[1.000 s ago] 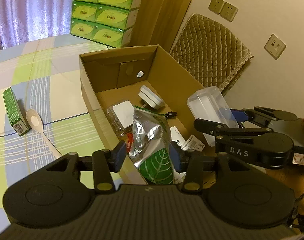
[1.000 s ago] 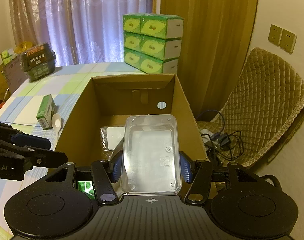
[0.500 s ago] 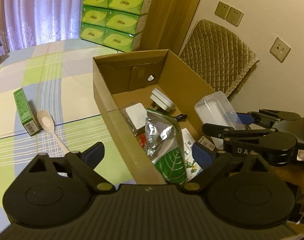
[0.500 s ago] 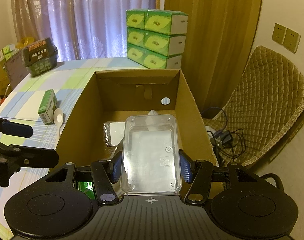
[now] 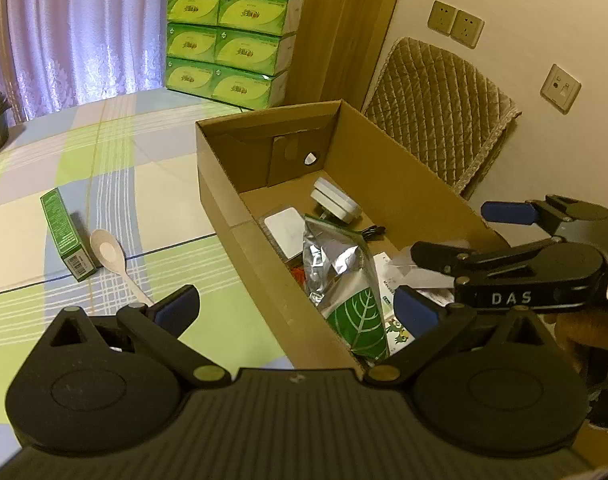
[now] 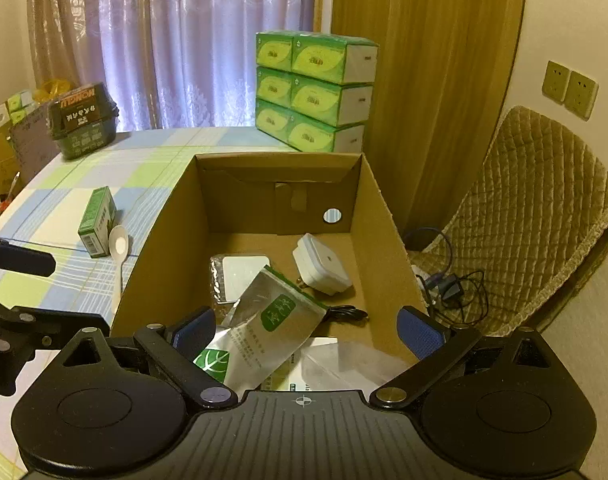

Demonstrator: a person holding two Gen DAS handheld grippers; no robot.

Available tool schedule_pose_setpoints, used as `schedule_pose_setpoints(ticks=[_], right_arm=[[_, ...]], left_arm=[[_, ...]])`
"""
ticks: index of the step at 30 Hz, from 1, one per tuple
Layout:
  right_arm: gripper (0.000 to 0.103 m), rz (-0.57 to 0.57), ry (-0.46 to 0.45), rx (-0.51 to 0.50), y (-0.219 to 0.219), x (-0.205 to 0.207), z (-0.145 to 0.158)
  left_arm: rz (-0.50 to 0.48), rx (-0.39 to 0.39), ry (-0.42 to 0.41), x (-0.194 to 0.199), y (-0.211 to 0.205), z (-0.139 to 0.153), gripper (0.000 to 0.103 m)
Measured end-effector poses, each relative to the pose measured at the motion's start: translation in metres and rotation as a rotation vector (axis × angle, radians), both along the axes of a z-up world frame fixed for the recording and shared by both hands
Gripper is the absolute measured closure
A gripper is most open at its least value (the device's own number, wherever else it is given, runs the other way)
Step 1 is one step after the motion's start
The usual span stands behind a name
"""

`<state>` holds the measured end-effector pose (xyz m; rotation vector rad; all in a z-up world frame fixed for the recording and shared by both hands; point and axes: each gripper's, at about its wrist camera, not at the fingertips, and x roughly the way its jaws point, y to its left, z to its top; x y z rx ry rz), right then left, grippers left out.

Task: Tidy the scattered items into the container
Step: 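Open the right tool to drop the clear plastic tray into the box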

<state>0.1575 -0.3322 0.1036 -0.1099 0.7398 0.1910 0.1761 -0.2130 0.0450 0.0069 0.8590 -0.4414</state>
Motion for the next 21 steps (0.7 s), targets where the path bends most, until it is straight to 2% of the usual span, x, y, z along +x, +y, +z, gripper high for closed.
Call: schedule_pose_setpoints(ticks=[21], right_arm=[[0.001,0.014,-0.008,-0.028,0.02,-0.021,0.015]], left_arm=[[0.061,0.012,-0.031,-0.027,0.043,0.007,0.002]])
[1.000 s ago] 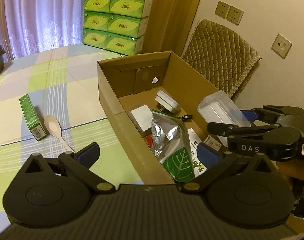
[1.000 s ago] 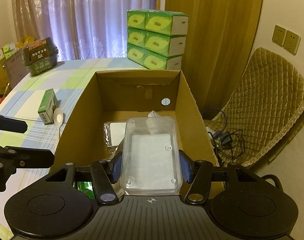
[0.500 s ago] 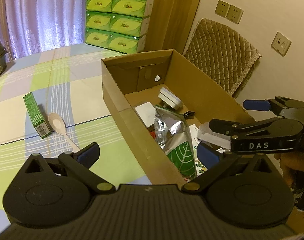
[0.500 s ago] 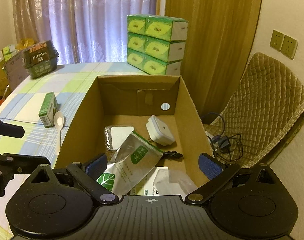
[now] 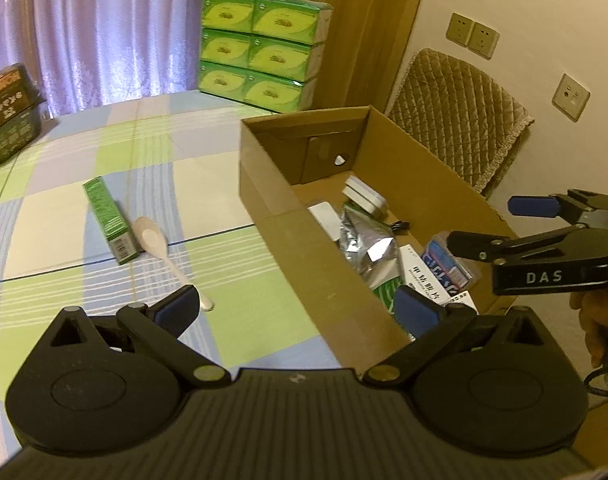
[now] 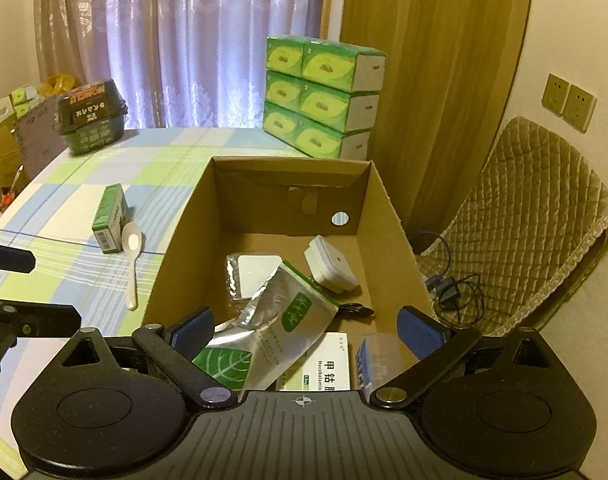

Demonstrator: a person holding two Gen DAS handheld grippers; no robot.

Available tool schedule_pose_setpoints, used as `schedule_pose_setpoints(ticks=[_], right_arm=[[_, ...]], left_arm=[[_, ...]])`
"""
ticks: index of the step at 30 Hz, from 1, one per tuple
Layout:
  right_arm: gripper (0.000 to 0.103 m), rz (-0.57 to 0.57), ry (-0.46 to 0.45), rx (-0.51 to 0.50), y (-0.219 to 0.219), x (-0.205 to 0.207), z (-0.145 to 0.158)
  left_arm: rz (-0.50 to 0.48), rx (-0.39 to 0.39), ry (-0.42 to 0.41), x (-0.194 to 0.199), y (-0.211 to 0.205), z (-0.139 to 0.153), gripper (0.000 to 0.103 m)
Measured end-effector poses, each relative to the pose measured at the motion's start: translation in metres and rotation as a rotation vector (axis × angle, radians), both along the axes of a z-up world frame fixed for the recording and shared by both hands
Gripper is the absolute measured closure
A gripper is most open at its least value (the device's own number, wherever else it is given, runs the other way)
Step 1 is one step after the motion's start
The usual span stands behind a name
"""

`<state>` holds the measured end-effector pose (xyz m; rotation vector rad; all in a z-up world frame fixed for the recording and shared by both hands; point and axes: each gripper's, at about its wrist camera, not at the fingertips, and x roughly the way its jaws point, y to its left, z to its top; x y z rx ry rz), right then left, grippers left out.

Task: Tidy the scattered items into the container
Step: 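Open the right tool to drop the clear plastic tray into the box, then move both tools back to the table toward the green box and spoon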

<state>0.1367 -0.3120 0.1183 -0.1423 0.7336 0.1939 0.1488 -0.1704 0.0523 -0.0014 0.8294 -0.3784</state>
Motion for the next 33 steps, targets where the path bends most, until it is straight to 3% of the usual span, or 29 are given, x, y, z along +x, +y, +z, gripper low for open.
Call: schedule_pose_setpoints(ticks=[16,26,33], right_arm=[[0.001,0.045,-0.007,0.0,0.032,-0.02,0.009],[0.001,0.2,-0.042,0.034,0.102,-0.022,0.017],[0.001,0.306,-0.029,0.03,0.156,-0.011,0.001]], left_arm=[[0.132,0.033,0.023,-0.027,0.084,-0.019,0.002],[0.216,0.065,0.025,-0.027,0.142,-0.025,0.002],[0.236,0.08,0.041,-0.02,0.162,-0.037,0.002]])
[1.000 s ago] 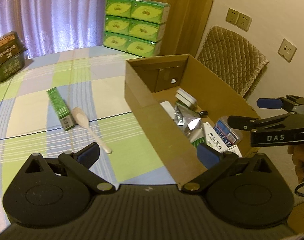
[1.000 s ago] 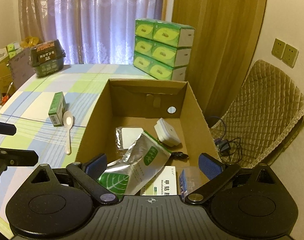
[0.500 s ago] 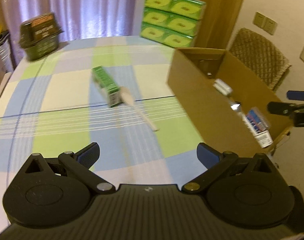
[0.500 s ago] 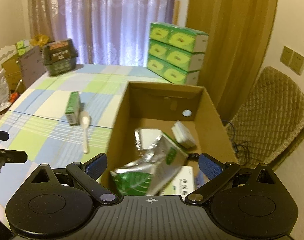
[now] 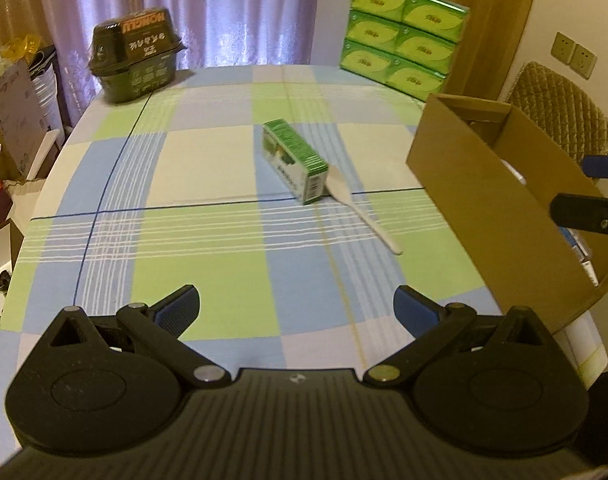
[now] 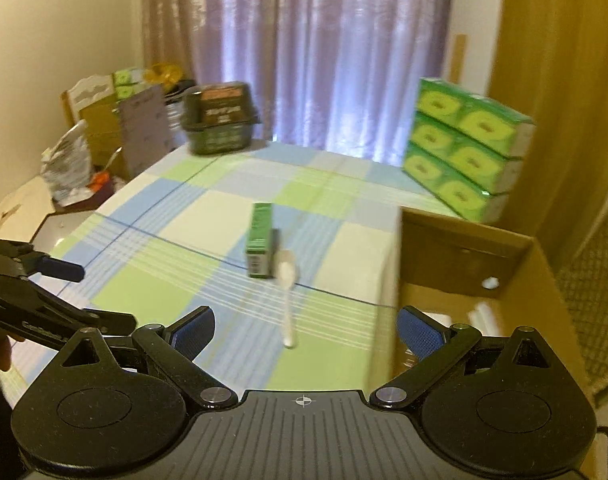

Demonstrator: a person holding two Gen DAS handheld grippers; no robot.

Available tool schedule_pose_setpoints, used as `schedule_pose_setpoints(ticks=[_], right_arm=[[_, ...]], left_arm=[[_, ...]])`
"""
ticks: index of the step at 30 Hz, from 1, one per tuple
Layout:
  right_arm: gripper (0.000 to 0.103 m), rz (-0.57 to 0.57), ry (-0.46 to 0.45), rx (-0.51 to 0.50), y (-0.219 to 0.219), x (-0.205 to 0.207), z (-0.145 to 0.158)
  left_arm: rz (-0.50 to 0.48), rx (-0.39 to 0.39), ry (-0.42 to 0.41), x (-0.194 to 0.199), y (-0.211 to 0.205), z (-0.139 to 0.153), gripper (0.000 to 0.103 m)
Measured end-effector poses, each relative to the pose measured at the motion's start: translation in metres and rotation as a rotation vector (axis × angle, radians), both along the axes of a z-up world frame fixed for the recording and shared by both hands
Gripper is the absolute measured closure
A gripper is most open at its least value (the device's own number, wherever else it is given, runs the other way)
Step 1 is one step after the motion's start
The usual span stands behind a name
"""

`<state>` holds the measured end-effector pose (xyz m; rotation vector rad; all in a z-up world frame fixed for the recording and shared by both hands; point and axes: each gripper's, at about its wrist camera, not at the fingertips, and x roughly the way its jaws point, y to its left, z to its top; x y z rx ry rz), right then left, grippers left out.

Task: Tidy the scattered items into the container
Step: 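Move both tools back to the table toward the green box and spoon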

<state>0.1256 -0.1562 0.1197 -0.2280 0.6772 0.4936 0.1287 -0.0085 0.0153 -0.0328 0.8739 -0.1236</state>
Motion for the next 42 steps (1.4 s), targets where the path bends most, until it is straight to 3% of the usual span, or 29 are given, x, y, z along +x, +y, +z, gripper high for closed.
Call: schedule_pose_setpoints(ticks=[11,19,22,25,28,31,34,42], right_arm=[[0.001,0.039,0.085,-0.035,0.033,0.033,-0.046],[0.002,0.039,0.138,-0.077,0.046,0.061,-0.076],[0.023,0.043,0.163,-0.086,0.052,0.073,-0.086],[0.023,0.043,0.167,-0.099,0.057,0.086,-0.096],[0.038,0.045,0.178,-0.102,0.062,0.1,-0.105],[0.039,0.039,0.183,-0.101,0.066,0.112,-0.113],[0.05,0.034,0.183,-0.094,0.07,0.127,-0.121],[0.05,0.03,0.162,-0.082,0.08,0.158,-0.141]], left_arm=[[0.029,0.003,0.046,0.024,0.029,-0.029,0.002],[0.016,0.061,0.045,0.048,0.036,-0.048,0.002],[0.005,0.069,0.041,0.06,0.04,-0.055,0.002],[-0.004,0.071,0.036,0.072,0.044,-0.063,0.002],[-0.013,0.069,0.032,0.086,0.048,-0.071,0.002],[-0.035,0.075,0.019,0.097,0.05,-0.078,0.002],[-0.055,0.101,0.002,0.107,0.049,-0.085,0.002],[-0.104,0.068,-0.056,0.126,0.046,-0.088,0.002]])
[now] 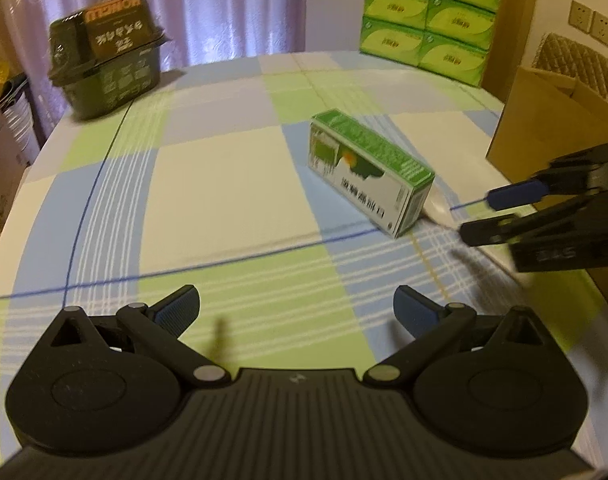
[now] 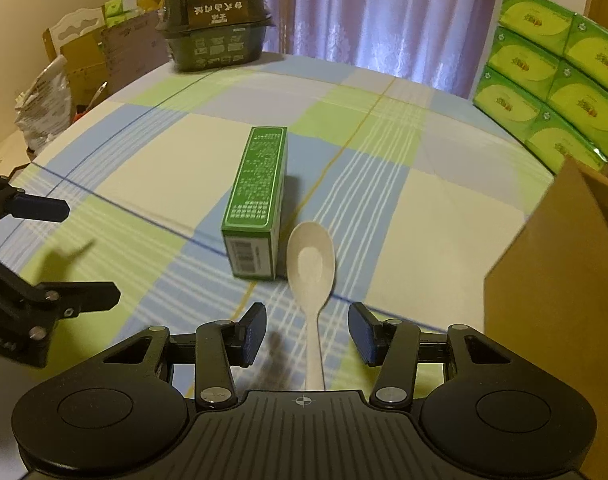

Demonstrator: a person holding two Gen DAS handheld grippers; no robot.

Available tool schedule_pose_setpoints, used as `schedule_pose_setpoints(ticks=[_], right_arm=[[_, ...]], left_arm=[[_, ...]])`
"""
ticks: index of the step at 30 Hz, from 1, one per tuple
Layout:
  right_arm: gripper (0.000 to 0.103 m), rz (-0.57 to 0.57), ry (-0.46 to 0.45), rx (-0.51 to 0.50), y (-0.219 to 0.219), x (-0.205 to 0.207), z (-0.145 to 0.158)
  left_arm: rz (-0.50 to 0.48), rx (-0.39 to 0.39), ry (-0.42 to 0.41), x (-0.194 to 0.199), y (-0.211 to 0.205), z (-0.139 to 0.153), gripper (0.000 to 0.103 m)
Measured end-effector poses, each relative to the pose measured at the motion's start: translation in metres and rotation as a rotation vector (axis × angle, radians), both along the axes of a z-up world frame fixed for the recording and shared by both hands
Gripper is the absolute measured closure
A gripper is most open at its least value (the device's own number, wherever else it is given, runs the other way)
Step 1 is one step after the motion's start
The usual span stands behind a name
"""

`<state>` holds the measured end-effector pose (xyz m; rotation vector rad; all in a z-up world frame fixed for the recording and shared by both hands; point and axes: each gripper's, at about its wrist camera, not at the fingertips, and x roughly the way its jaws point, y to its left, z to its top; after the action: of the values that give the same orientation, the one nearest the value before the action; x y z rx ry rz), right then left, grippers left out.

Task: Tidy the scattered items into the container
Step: 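Move both tools back to the table toward the green box and spoon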

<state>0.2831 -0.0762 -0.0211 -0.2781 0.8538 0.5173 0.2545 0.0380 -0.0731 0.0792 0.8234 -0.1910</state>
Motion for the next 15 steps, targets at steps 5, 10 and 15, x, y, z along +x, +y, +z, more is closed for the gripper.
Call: schedule_pose_setpoints(ticks=[5,10,15], right_arm=[[0.05,-0.007,-0.023,0.006,0.005,0.01,-0.011],[0.05,-0.004,-0.045,-0.009,0.01,0.017,-0.021],[0.05,-0.008,-0.065,0.002,0.01,0.019,-0.024]], left_arm=[[0.0,-0.03,-0.023,0.005,0.003,0.0,0.002],[0.023,-0.037,-0.008,0.009,0.009,-0.004,0.002],[0.024,-0.049,-0.008,0.009,0.009,-0.006,0.002]])
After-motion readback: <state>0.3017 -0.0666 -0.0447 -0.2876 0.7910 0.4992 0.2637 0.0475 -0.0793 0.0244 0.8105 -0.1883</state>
